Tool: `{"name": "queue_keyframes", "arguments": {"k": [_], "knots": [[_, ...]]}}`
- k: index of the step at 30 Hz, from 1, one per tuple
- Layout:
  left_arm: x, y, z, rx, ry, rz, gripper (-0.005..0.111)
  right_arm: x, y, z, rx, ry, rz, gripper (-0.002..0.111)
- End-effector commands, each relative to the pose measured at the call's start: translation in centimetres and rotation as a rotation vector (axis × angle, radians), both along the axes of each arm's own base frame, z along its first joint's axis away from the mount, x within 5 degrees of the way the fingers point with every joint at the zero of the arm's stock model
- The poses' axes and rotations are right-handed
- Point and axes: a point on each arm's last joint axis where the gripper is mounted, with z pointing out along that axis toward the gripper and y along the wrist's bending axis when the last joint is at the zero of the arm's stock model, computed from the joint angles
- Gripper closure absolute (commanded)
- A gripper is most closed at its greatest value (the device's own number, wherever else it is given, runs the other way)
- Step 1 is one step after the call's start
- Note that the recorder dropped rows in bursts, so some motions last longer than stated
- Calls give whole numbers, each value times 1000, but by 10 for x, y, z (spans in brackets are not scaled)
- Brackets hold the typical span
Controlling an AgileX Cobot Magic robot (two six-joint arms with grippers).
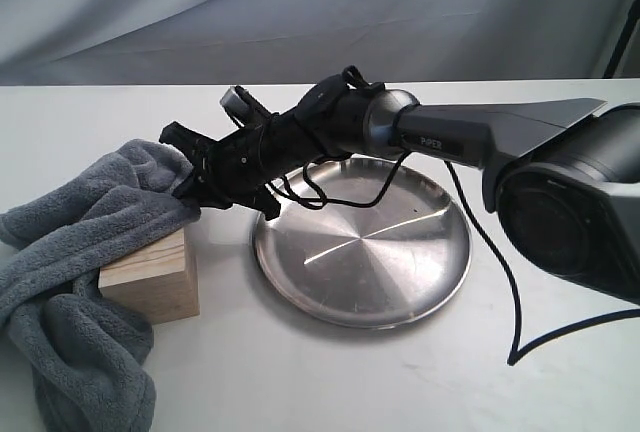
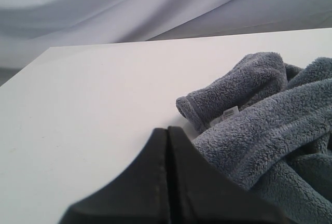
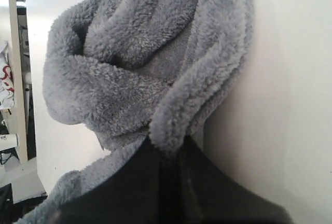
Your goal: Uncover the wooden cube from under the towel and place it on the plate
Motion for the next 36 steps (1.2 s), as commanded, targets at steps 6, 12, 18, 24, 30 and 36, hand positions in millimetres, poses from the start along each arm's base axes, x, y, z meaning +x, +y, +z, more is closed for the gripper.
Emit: {"name": "queue_keyframes", "arguments": {"k": [6, 12, 18, 24, 30, 36], "knots": [[0, 0, -1, -6, -5, 1, 107, 8, 3, 25, 85, -138, -25, 108], [0, 0, -1, -6, -5, 1, 107, 11, 2, 43, 107, -205, -41, 108], [0, 0, -1, -6, -5, 1, 107, 10, 7, 54, 206, -258, -21, 108], [0, 0, -1, -6, -7, 1, 107, 5, 15, 67, 353, -305, 26, 108], [0, 0, -1, -6, -7, 1, 107, -28, 47, 69, 352, -519, 225, 108], [0, 0, -1, -6, -7, 1, 107, -58, 72, 69, 349, -652, 385, 108]]}}
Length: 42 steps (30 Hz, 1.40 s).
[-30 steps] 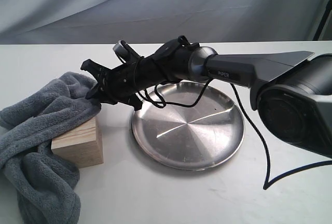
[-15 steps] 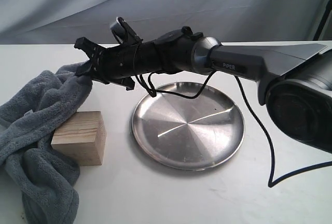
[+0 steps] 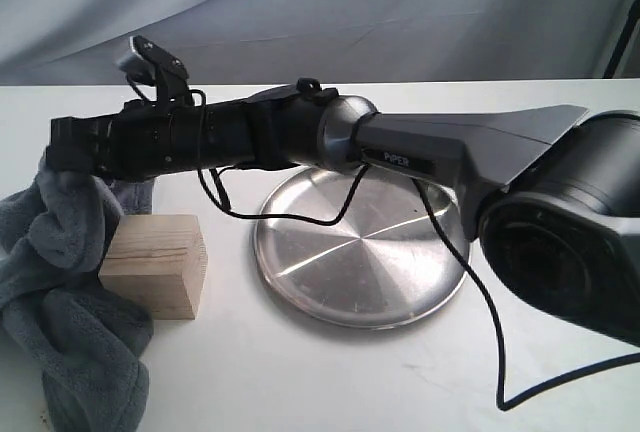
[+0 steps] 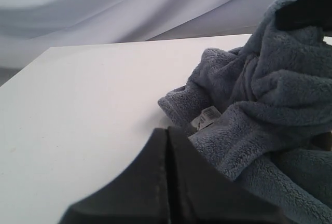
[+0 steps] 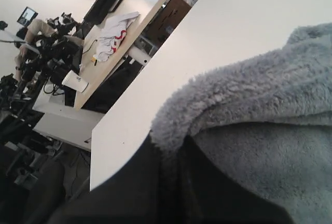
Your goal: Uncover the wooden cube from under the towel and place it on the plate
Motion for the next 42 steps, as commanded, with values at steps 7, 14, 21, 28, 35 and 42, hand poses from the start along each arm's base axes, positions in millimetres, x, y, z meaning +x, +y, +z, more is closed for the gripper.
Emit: {"name": "queue_keyframes", "arguments": {"k": [7, 14, 21, 28, 35, 42], "knots": [[0, 0, -1, -6, -7, 1, 107, -47, 29, 4, -52, -185, 229, 108], [0, 0, -1, -6, -7, 1, 107, -75, 44, -8, -190, -335, 343, 108], [0, 0, -1, -6, -7, 1, 107, -80, 49, -12, -245, -379, 329, 108], [0, 0, -1, -6, -7, 1, 107, -89, 53, -16, -287, -392, 365, 96], [0, 0, -1, -6, -7, 1, 107, -103, 60, -17, -298, -420, 393, 67], [0, 0, -1, -6, -7, 1, 107, -104, 57, -28, -386, -406, 426, 45]]}}
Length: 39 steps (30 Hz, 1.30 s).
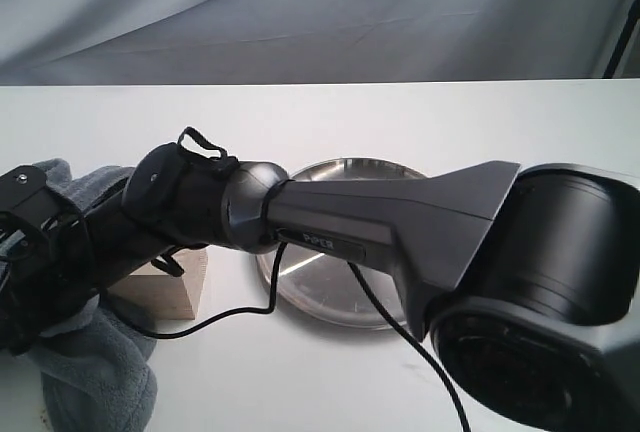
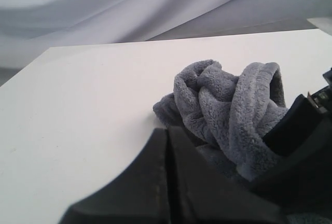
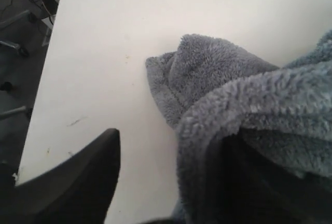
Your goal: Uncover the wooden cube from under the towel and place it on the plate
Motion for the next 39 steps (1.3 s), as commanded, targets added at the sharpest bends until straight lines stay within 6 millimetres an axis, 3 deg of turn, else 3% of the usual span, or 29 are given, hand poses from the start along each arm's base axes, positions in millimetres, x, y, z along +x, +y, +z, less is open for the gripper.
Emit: {"name": "queue_keyframes", "arguments": {"k": [1, 8, 13, 21, 31, 39], "knots": [[0, 0, -1, -6, -7, 1, 107, -3, -2, 2, -39, -9, 32, 40], [0, 0, -1, -6, -7, 1, 107, -4, -2, 6, -35, 1, 39, 15], [0, 0, -1, -6, -7, 1, 107, -4, -4, 19, -19, -18, 39, 8], [0, 0, -1, -6, -7, 1, 107, -5, -6, 46, 16, -58, 42, 7], [0, 0, -1, -6, -7, 1, 107, -6, -14, 64, -22, -176, 97, 7], [0, 0, -1, -6, -7, 1, 107, -5, -24, 95, -43, -219, 48, 7]]}}
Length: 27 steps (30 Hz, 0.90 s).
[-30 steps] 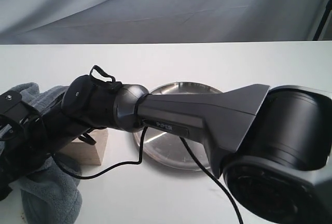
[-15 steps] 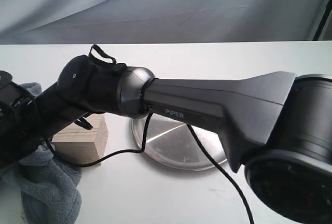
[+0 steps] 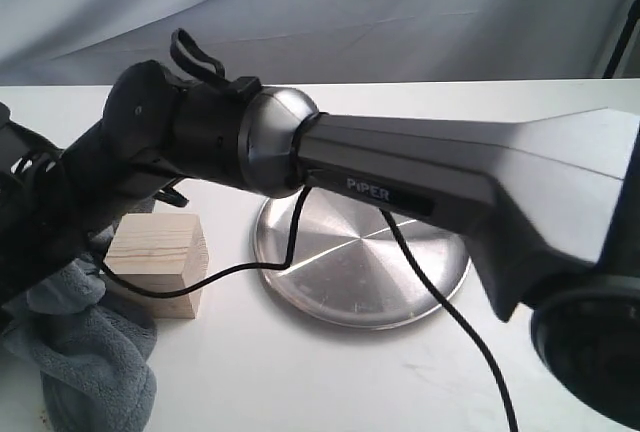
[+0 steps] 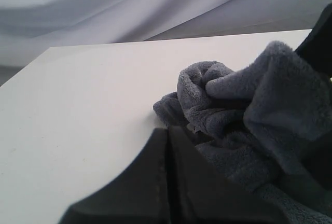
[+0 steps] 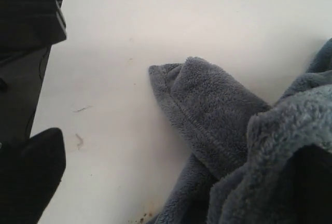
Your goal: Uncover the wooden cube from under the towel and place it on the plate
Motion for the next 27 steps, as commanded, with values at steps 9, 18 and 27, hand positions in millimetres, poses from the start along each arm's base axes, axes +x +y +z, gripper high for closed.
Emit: {"name": "queue_keyframes", "arguments": {"k": [9, 18, 27], "knots": [[0, 0, -1, -6, -7, 1, 107, -1, -19, 55, -5, -98, -44, 7], [0, 0, -1, -6, -7, 1, 107, -12, -16, 38, -88, -49, 13, 7], [0, 0, -1, -6, -7, 1, 107, 27, -44, 28, -372, -357, -121, 7]]}}
